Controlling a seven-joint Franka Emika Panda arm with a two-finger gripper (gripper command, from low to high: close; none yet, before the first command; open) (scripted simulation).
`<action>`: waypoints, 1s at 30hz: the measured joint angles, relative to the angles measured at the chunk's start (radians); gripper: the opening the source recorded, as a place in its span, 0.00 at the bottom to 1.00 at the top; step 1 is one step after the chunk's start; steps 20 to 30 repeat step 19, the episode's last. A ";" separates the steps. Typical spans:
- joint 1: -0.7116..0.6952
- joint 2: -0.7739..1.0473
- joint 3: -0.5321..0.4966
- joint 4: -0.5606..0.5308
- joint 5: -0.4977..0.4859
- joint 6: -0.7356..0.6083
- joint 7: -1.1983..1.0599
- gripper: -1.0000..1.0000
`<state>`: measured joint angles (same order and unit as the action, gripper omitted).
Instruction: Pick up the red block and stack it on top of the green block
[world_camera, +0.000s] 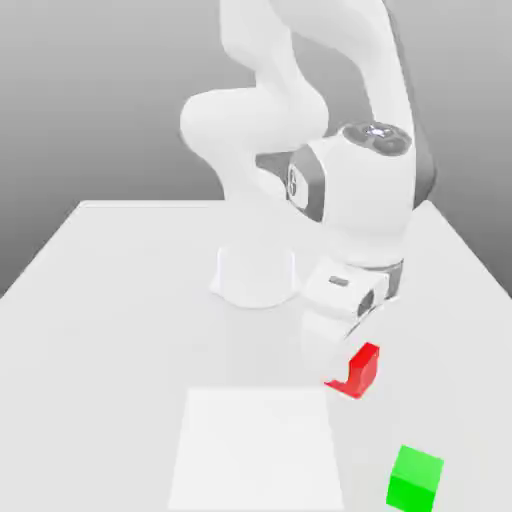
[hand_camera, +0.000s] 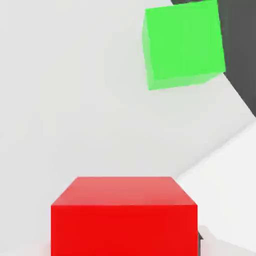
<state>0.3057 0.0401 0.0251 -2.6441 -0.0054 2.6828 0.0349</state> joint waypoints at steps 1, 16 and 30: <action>0.001 0.019 0.005 0.036 -0.001 -0.017 -0.041 0.00; 0.005 0.293 0.034 0.274 -0.041 0.018 -0.279 1.00; 0.005 0.290 0.035 0.274 -0.041 0.016 -0.279 1.00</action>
